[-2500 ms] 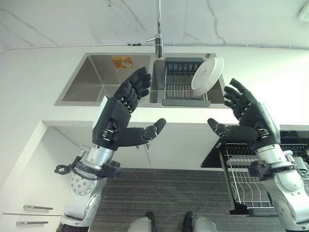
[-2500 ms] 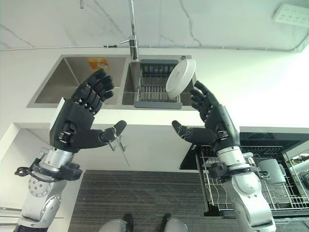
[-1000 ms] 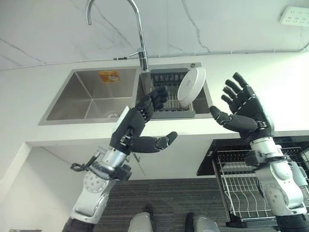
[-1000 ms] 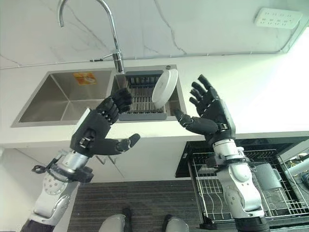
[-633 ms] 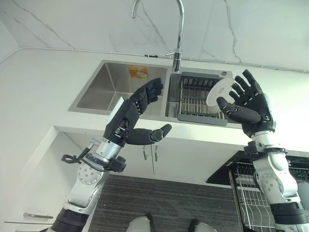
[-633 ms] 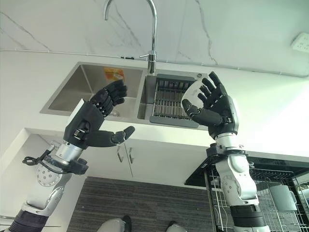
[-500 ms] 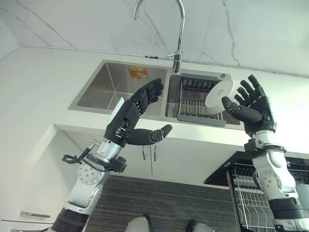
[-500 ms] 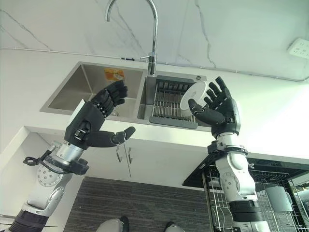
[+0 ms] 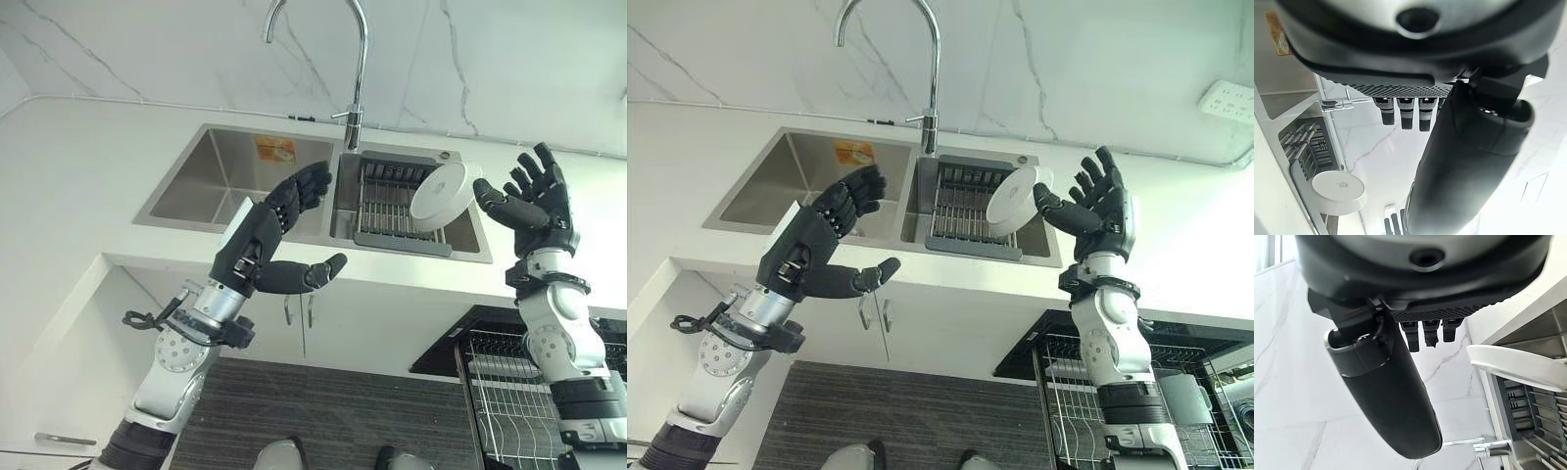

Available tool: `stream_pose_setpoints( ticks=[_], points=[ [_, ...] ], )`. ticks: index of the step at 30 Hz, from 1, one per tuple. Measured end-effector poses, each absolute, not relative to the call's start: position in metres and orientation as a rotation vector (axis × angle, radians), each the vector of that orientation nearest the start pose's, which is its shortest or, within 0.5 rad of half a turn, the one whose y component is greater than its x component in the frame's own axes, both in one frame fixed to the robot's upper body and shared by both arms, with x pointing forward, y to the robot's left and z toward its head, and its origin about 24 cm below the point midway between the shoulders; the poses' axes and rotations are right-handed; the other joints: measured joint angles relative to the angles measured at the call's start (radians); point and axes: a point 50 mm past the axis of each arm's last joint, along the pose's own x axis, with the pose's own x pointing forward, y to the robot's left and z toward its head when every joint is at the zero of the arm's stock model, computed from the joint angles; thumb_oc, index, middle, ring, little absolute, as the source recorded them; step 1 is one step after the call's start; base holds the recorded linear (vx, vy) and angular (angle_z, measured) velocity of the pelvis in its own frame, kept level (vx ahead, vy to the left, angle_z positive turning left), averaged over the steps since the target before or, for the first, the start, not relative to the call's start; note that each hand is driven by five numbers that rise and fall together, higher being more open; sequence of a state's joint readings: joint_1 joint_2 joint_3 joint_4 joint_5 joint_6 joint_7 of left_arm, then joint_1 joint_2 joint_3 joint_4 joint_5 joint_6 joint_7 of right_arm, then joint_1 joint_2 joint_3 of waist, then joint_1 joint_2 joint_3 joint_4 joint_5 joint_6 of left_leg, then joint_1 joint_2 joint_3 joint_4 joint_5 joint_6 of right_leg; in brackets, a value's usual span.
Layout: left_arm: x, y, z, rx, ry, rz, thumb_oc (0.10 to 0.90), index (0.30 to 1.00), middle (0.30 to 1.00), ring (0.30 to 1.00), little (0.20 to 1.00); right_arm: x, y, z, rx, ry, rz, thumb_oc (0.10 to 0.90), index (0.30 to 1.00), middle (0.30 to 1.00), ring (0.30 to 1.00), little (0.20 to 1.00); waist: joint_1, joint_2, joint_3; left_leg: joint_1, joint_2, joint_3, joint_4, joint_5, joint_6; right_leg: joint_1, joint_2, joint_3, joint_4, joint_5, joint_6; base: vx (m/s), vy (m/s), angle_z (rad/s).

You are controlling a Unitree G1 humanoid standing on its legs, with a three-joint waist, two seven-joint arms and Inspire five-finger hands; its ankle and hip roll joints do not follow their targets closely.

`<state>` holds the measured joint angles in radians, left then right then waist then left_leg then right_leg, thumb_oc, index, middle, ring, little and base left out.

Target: Place the dishes in the dishwasher.

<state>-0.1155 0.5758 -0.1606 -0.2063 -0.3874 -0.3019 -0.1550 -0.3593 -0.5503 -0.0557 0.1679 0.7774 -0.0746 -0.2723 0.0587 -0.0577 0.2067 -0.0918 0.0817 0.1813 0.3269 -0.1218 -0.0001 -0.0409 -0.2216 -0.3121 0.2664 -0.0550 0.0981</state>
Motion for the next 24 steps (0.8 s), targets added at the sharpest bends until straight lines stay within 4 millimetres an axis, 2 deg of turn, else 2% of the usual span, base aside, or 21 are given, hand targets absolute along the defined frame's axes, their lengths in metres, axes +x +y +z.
stream_pose_setpoints(
  ticks=[7,11,16,24],
  points=[
    [0.253,0.174,0.146,0.183,-0.491,-0.442,0.800,0.900,0.900,0.900,0.900,0.315,-0.282,0.124,0.454,-0.160,-0.319,0.800,0.900,0.900,0.900,0.900,0.001,0.008,-0.004,0.001,0.005,0.001,0.000,0.000,-0.002,0.001,0.006,0.001,0.000,0.002,-0.004,0.00,-0.004,-0.01],
    [0.254,0.176,0.146,0.191,-0.483,-0.441,0.800,0.900,0.900,0.900,0.900,0.317,-0.288,0.112,0.480,-0.110,-0.345,0.800,0.900,0.900,0.900,0.900,0.004,0.012,-0.006,0.010,0.005,0.000,0.000,0.000,-0.003,0.015,0.006,-0.002,-0.003,0.002,-0.004,0.00,0.000,0.00],
    [0.255,0.174,0.145,0.188,-0.481,-0.438,0.800,0.900,0.900,0.900,0.900,0.321,-0.293,0.117,0.509,-0.091,-0.331,0.800,0.900,0.900,0.900,0.900,0.007,0.020,-0.011,0.011,0.004,-0.001,0.000,0.000,-0.003,0.015,0.006,-0.001,-0.003,0.002,-0.004,0.00,0.000,0.00],
    [0.257,0.172,0.141,0.184,-0.461,-0.446,0.800,0.900,0.900,0.900,0.900,0.325,-0.295,0.103,0.578,0.000,-0.302,0.800,0.900,0.900,0.900,0.900,0.027,0.023,-0.012,0.011,0.004,-0.003,0.000,0.001,-0.003,0.017,0.006,-0.004,-0.002,0.003,-0.004,0.00,0.001,0.00]
  ],
)
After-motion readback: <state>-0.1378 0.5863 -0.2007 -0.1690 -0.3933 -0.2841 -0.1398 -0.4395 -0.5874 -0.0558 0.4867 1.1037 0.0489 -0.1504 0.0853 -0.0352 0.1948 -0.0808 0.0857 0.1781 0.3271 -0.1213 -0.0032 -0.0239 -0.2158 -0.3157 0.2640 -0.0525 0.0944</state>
